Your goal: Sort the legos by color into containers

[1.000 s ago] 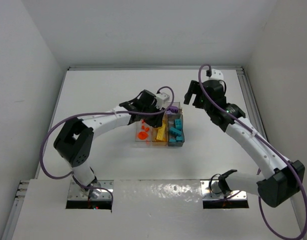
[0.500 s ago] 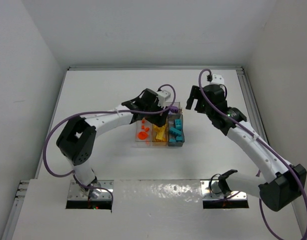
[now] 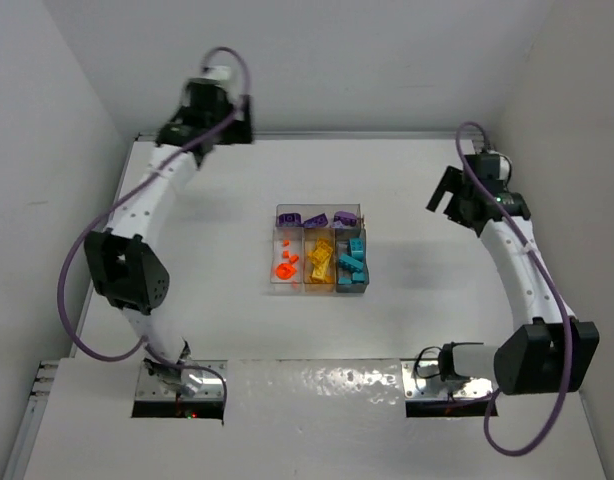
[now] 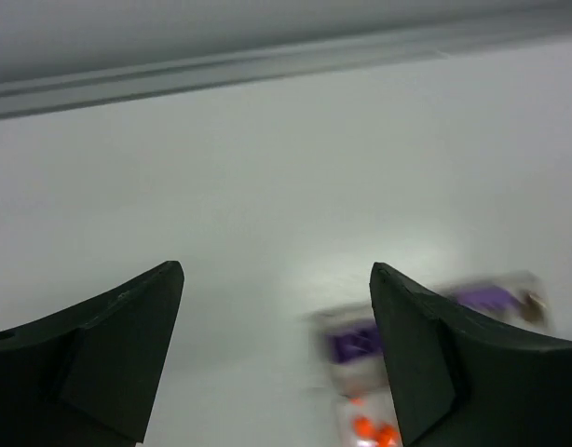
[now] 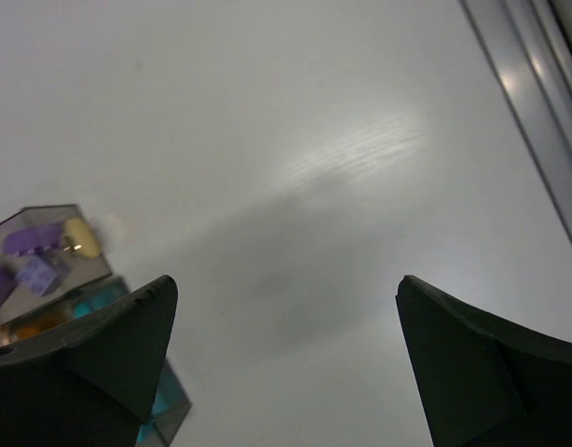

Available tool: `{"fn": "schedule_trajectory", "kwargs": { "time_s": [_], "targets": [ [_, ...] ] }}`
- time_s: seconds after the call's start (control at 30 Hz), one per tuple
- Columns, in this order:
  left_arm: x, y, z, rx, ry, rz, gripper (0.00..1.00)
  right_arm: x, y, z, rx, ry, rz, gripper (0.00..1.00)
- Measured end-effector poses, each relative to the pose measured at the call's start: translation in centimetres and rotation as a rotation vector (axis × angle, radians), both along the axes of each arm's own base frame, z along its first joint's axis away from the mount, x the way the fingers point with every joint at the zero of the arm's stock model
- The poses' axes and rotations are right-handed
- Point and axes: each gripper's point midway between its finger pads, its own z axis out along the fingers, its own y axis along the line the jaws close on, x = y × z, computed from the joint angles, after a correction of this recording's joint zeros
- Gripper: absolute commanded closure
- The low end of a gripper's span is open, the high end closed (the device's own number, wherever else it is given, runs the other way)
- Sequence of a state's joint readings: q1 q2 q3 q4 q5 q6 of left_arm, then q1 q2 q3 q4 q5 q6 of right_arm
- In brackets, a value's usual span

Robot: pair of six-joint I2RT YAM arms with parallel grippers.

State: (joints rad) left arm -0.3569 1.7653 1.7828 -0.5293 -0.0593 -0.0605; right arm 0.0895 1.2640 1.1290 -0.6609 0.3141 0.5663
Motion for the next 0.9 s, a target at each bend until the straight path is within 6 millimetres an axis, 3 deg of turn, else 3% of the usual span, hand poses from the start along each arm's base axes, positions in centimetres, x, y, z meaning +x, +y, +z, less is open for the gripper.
{"fn": "schedule_trajectory", "kwargs": {
  "time_s": [0.07,0.13,0.17,0.2,0.27,0.33,0.47,0.63,0.9],
  "targets": [
    [2.2,10.5,0.1,0.013,0.011,0.235,0.2,-0.9,-3.0,-0.8,0.013,0.051,-0.08,0.01],
    [2.0,19.5,-1.0,0.02,0.046,0.427,0.2,-1.9,-5.0,-1.3,0.026,0.089,-0.13,0.01],
    [0.8,24.1,-2.0,0.029,0.078,0.527,0.2,-2.3,-5.6,-1.4,0.031,0.101,-0.148,0.01],
    [-0.8,27.7,-3.0,0.037,0.115,0.61,0.19,-2.6,-6.1,-1.3,0.033,0.108,-0.162,0.01],
    [-4.2,32.0,-4.8,0.055,0.178,0.716,0.19,-2.8,-6.6,-1.1,0.031,0.112,-0.184,0.01],
    [-7.5,33.2,-6.1,0.077,0.231,0.758,0.18,-2.9,-7.0,-0.7,0.024,0.109,-0.216,0.01],
    [-11.4,32.0,-6.6,0.106,0.254,0.745,0.19,-3.4,-8.0,0.0,-0.01,0.089,-0.288,0.01],
    [-12.6,31.0,-6.1,0.095,0.228,0.729,0.18,-4.2,-8.8,1.6,-0.042,0.033,-0.339,0.01],
    [-12.2,30.0,-6.1,0.041,0.222,0.695,0.18,-4.7,-8.8,2.8,-0.043,-0.021,-0.347,0.01]
  ]
}}
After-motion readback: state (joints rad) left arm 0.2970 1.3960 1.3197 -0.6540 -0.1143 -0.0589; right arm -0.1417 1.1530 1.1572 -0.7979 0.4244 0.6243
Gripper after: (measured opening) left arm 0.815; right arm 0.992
